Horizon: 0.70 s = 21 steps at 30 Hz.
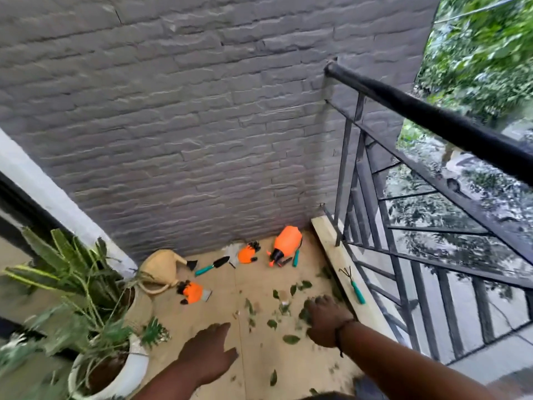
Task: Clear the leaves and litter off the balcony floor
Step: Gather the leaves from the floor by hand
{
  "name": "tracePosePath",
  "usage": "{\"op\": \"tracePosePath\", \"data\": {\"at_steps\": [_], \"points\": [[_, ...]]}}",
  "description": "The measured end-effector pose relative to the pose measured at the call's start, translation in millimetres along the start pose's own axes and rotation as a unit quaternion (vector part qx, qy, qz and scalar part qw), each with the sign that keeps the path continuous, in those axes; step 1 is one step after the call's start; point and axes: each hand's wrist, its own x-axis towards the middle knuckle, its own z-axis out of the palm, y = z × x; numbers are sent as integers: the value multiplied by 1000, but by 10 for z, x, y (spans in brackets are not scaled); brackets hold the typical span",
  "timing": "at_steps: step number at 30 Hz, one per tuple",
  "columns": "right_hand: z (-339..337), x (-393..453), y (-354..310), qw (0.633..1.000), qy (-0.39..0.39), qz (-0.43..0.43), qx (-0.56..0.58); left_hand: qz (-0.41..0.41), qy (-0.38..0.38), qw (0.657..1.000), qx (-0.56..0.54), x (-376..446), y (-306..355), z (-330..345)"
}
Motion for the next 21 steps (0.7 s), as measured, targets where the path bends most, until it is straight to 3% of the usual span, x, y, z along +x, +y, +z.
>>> {"op": "tracePosePath", "data": {"at_steps": [11, 16, 21], "points": [[-153, 417, 556, 990, 5, 111, 87, 45, -47, 994, 88, 1229, 258, -765], [-328, 686, 680, 969, 42, 224, 93, 120, -54, 985, 109, 1973, 398, -1273], [-475, 996, 364, 947, 19, 304, 102, 234, -45, 960, 143, 2525, 478, -1751]]}}
